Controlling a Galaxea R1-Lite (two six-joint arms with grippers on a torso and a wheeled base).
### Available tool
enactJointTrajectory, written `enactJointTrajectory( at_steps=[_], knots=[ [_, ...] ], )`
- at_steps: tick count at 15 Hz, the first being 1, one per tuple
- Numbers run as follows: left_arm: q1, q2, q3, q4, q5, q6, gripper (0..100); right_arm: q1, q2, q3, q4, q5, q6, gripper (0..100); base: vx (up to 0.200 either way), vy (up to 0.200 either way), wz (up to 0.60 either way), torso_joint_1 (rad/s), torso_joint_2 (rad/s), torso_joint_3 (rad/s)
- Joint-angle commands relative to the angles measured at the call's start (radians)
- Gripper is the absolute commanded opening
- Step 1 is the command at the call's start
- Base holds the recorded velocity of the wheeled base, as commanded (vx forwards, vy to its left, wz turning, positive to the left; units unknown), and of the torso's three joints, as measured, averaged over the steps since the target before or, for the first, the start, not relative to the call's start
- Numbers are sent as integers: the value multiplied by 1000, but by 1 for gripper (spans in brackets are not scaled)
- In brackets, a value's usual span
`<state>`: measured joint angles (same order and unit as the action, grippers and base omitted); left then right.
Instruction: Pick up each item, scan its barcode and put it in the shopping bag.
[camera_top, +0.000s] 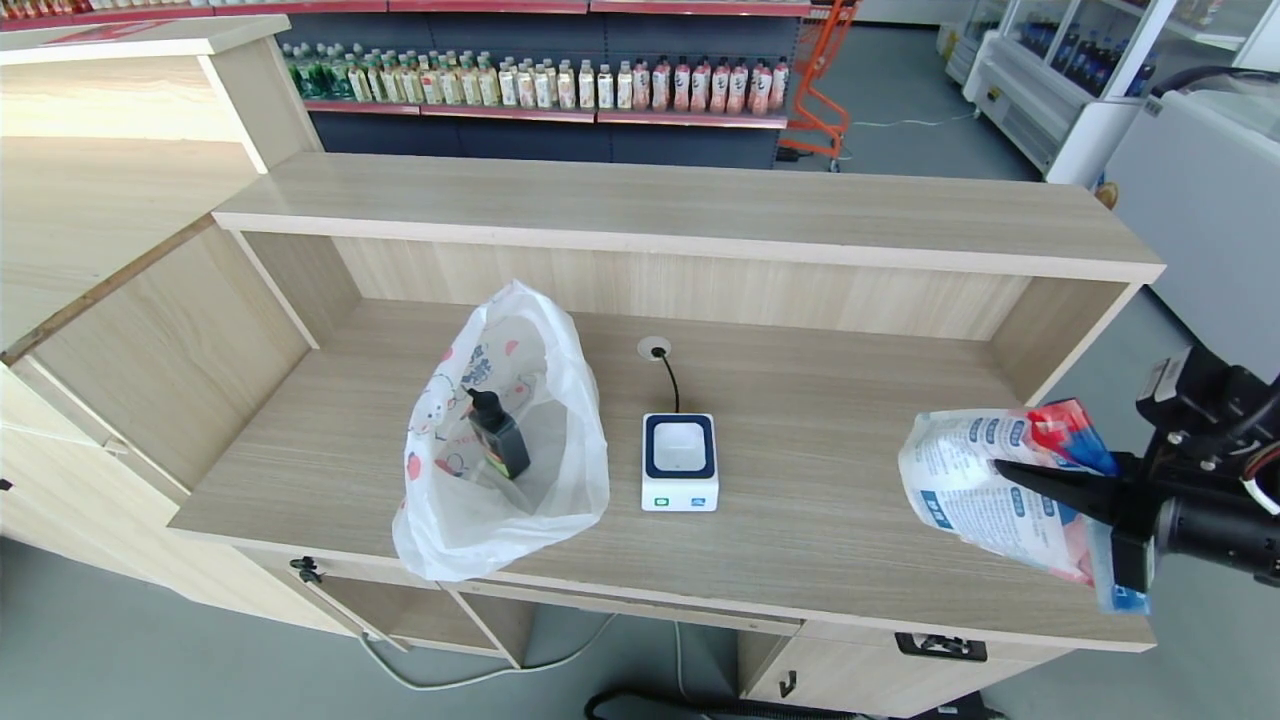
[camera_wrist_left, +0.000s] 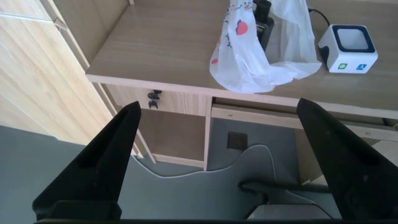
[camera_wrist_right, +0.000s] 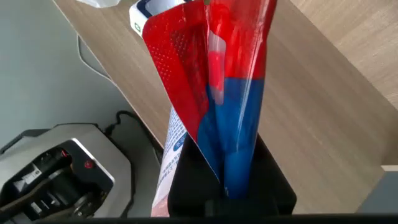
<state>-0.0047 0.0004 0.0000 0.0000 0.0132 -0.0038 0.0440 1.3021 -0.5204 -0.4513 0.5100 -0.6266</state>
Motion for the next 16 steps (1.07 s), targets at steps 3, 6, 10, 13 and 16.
enactJointTrajectory(
  at_steps=[3,6,10,13,16],
  knots=[
    [0,0,0,0,1,-1,100,-23,-11,5,-1,-4,-28,0,0,0,0,0,0,0],
    [0,0,0,0,1,1,100,-24,-38,8,2,2,-15,0,0,0,0,0,0,0],
    [0,0,0,0,1,1,100,-21,-49,11,0,33,88,0,0,150,0,-1,-4,4],
    [0,0,0,0,1,2,100,-23,-34,8,0,35,110,0,0,200,0,12,10,1],
    [0,0,0,0,-1,4,100,-26,16,-18,-3,30,107,0,0,200,0,-6,1,1]
  ],
)
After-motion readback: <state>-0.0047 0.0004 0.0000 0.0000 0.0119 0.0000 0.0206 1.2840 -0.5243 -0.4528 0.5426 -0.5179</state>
